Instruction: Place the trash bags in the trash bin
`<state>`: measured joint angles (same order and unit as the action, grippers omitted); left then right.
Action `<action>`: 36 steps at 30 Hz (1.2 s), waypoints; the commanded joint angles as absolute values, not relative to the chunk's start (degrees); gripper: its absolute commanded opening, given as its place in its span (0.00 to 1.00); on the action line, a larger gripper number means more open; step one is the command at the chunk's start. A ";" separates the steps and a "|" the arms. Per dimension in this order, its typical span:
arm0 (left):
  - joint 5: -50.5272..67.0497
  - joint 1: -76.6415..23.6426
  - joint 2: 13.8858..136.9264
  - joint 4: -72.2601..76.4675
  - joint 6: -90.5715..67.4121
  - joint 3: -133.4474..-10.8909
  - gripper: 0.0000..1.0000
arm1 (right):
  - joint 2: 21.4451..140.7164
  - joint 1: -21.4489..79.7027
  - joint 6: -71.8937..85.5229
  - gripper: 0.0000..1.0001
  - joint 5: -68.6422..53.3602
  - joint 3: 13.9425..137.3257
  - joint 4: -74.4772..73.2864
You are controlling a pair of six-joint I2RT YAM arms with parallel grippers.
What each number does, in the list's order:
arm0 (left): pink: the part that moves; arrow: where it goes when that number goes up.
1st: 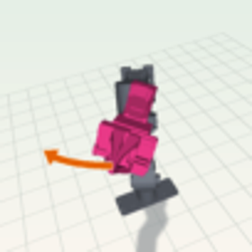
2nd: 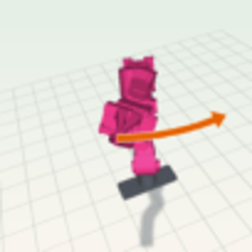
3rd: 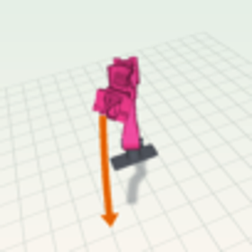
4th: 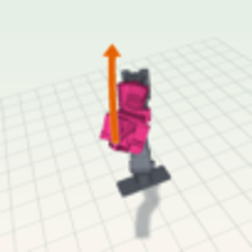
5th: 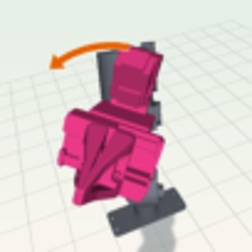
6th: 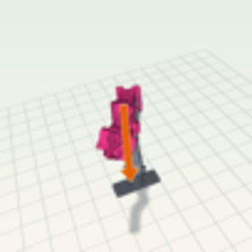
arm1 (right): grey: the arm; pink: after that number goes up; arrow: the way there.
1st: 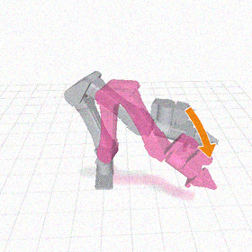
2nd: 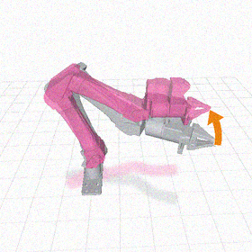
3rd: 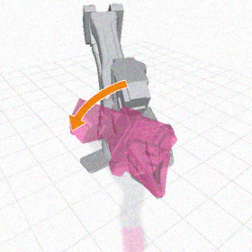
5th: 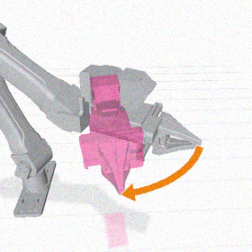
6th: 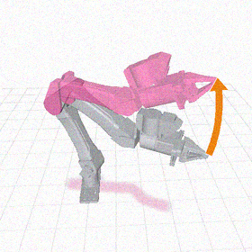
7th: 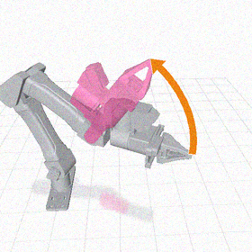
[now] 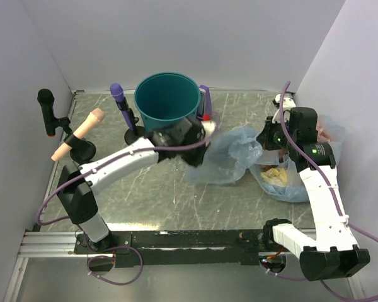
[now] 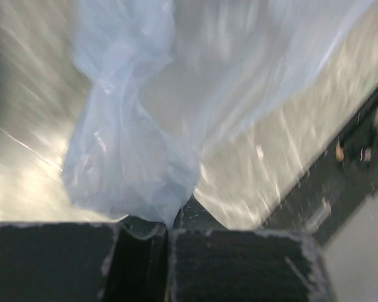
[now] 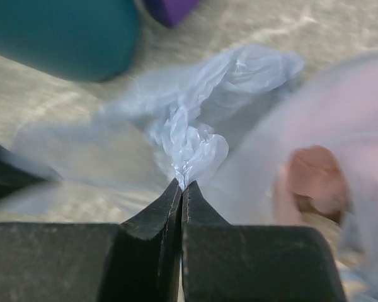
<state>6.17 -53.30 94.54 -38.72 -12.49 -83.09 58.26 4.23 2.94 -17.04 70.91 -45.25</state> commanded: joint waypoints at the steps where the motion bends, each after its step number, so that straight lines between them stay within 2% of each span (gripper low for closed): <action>1: 4.21 -48.27 93.33 -35.33 -4.67 -95.85 0.01 | 58.70 1.15 -5.09 0.00 -12.67 72.85 -45.80; 5: 6.07 -42.29 102.71 -36.38 -2.56 -114.98 0.01 | 68.17 -1.48 -6.15 0.00 -11.51 83.38 -38.52; 9: 5.01 -39.99 116.43 -36.67 2.78 -145.65 0.01 | 77.94 -1.85 -5.63 0.00 -10.55 105.14 -34.46; 10: 4.57 -40.08 116.19 -33.17 4.64 -148.25 0.01 | 79.44 -1.76 -5.63 0.00 -10.98 110.34 -33.58; 12: 3.08 -40.69 109.91 -16.88 6.41 -142.78 0.01 | 79.02 -1.76 -5.63 0.00 -11.68 117.75 -29.30; 13: 1.16 -41.65 105.34 -6.96 7.81 -135.43 0.01 | 76.32 -1.67 -5.45 0.00 -13.08 119.60 -25.70; 15: -2.45 -46.12 96.19 17.30 14.55 -119.00 0.01 | 69.65 -0.62 -7.19 0.00 -15.29 116.31 -15.27; 16: -3.16 -49.45 94.24 26.36 21.38 -115.44 0.01 | 65.87 1.65 -9.38 0.00 -15.03 113.32 -10.33; 18: -3.43 -55.34 92.64 35.30 34.13 -113.04 0.01 | 60.32 5.17 -16.40 0.00 -15.90 108.22 -4.33; 20: -3.77 -58.79 90.28 37.87 37.44 -106.91 0.01 | 54.79 7.81 -23.52 0.00 -15.65 98.23 -4.57; 22: -3.87 -58.98 86.16 31.60 35.51 -92.98 0.01 | 49.42 8.17 -28.54 0.00 -15.29 80.60 -10.77; 23: -2.82 -58.19 84.74 26.42 34.38 -86.11 0.01 | 48.18 8.26 -31.78 0.00 -15.90 73.63 -18.73; 27: 8.67 -56.78 82.71 -11.78 35.58 -69.55 0.01 | 42.04 7.03 -42.42 0.00 -27.73 51.63 -47.05; 29: 11.94 -58.17 79.82 -21.14 35.52 -65.50 0.01 | 33.35 7.29 -44.30 0.00 -36.26 48.61 -56.13; 32: 14.06 -59.32 72.62 -23.29 28.51 -62.76 0.01 | 22.70 7.56 -43.96 0.00 -39.73 50.27 -59.87; 36: 12.31 -59.41 71.72 -26.27 21.98 -66.70 0.01 | 23.46 7.56 -38.69 0.00 -35.95 54.65 -54.77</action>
<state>9.69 -59.13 79.02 -23.75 28.77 -59.48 27.29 7.31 -39.88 -31.48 45.39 -57.52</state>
